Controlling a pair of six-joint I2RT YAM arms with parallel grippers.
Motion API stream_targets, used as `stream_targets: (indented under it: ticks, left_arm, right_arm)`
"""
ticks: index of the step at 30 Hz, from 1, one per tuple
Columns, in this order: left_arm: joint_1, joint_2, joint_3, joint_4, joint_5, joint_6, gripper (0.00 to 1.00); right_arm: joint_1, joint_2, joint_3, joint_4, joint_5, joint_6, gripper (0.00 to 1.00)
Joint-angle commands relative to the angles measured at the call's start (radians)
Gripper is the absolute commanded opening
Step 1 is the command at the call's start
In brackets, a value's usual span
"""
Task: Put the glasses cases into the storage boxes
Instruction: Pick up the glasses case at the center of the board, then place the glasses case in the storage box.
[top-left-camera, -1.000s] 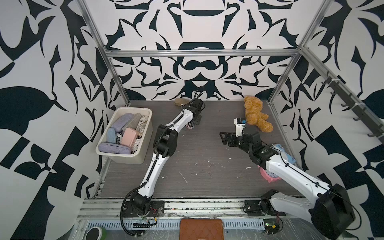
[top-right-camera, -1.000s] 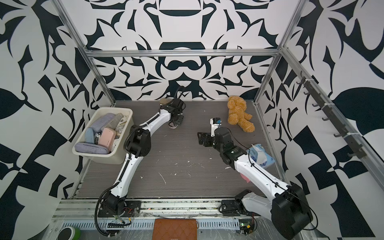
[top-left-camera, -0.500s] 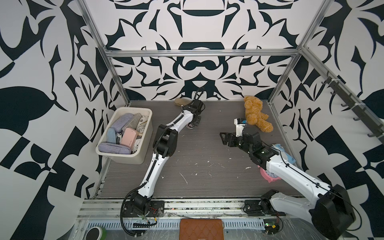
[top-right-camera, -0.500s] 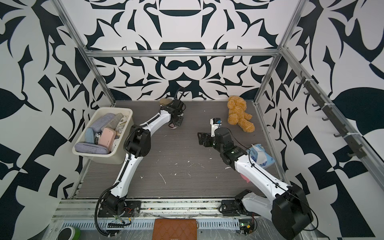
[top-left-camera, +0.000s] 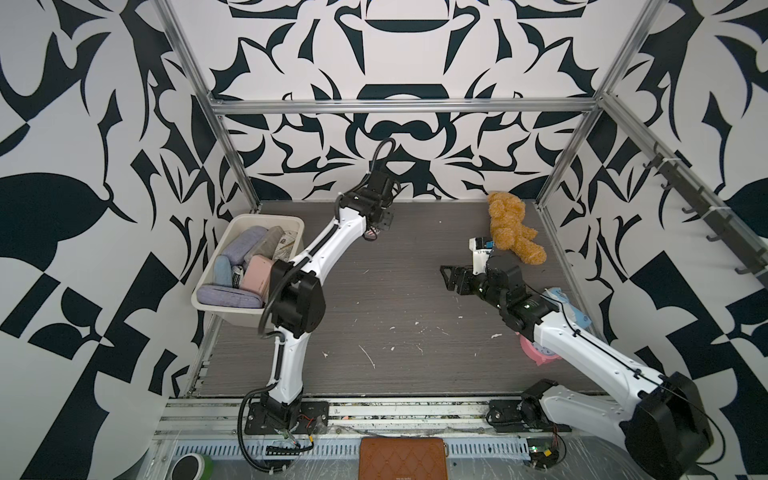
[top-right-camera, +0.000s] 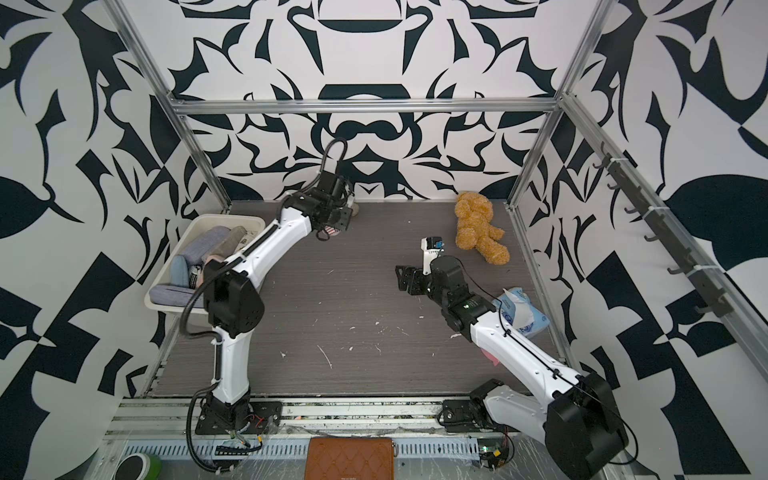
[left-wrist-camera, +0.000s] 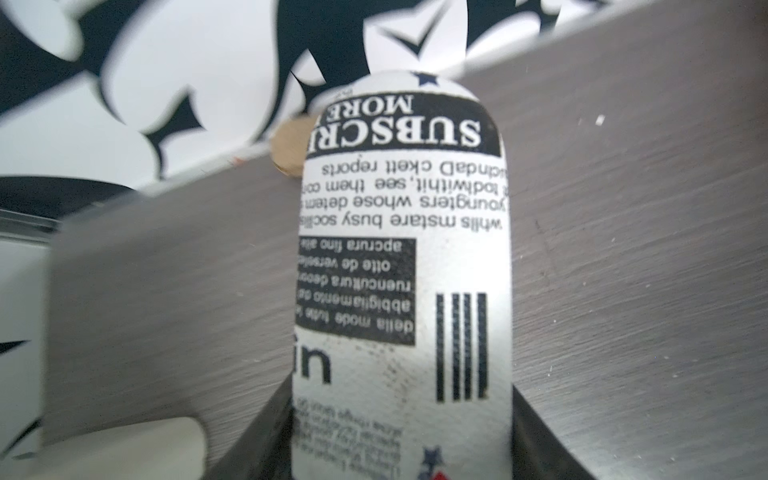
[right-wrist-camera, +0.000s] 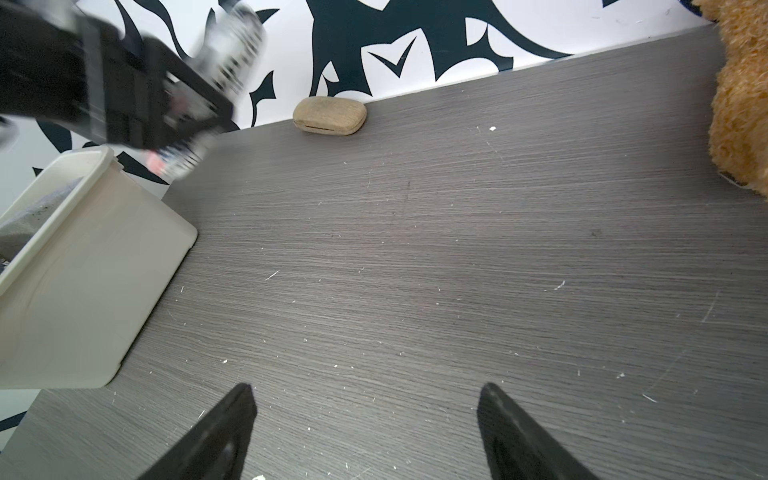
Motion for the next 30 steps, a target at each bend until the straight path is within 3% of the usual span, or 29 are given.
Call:
stream_targets:
  ticks: [1, 7, 12, 23, 24, 28, 30]
  left_arm:
    - [0.090, -0.121, -0.063, -0.117, -0.106, 0.023, 0.52]
    - [0.264, -0.269, -0.249, -0.174, -0.128, 0.027, 0.55]
    - [0.374, -0.291, -0.341, -0.143, -0.048, 0.042, 0.55]
    - [0.454, -0.221, -0.368, -0.180, -0.132, -0.019, 0.56]
    - [0.460, -0.221, -0.377, -0.184, -0.115, -0.023, 0.59]
    - [0.457, -0.240, -0.380, -0.218, -0.084, -0.050, 0.95]
    - [0.454, -0.297, -0.390, -0.208, -0.048, -0.056, 0.99]
  right_arm:
    - [-0.004, -0.009, -0.005, 0.043, -0.023, 0.018, 0.87]
    - [-0.004, -0.020, -0.012, 0.049, -0.040, 0.025, 0.86]
    - [-0.004, -0.030, -0.017, 0.050, -0.051, 0.029, 0.86]
    - [-0.004, -0.043, -0.019, 0.048, -0.056, 0.027, 0.86]
    - [-0.004, -0.043, -0.019, 0.048, -0.055, 0.027, 0.86]
    - [-0.004, -0.039, -0.016, 0.045, -0.061, 0.026, 0.88]
    - [-0.004, -0.034, -0.014, 0.045, -0.066, 0.028, 0.88]
